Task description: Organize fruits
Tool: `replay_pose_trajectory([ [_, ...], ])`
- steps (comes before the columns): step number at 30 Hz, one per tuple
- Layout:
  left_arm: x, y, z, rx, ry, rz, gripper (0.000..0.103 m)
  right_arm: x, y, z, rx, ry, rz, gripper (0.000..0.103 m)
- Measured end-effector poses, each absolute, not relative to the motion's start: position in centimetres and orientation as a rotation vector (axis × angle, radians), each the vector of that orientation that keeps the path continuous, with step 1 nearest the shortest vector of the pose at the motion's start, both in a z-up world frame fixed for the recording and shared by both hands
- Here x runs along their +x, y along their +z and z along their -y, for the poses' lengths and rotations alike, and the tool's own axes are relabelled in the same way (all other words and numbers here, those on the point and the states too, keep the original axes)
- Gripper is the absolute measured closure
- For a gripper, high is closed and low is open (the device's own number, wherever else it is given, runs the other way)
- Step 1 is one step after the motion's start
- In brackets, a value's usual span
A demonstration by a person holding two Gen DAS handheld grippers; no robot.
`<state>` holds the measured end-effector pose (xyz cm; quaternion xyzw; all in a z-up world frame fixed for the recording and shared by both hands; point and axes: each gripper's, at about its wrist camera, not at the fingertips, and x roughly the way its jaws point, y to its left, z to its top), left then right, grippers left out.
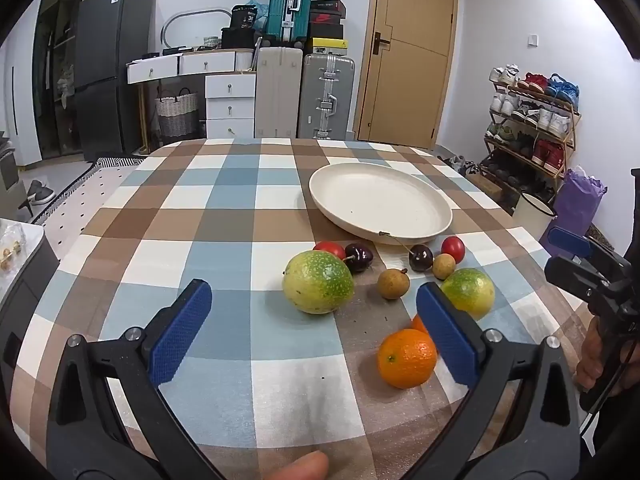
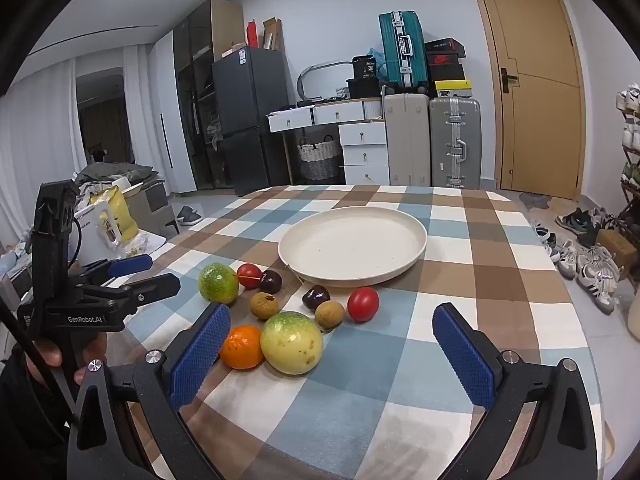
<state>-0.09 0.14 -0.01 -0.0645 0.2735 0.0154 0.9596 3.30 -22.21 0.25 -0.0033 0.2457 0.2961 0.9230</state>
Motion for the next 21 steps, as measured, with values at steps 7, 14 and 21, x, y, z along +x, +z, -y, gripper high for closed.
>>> replay_pose_trajectory([
  [7,-0.77,0.07,-0.09,-0.103,0.037,-0.543,0.001,3.23,0.26,22.09,-0.006,0.606,-0.509,0.000],
  [14,-0.32,0.03,0.10,-0.103,0.028,-0.569,0.001,3.46,0.21,22.18,0.000,0.608,-0.518,0.000],
  [21,-0.12,-0.01,0.40,-0.099,0.024,-0.571,0.001,3.36,0.21,22.07,-0.001,0.610,-0.519,0.000],
])
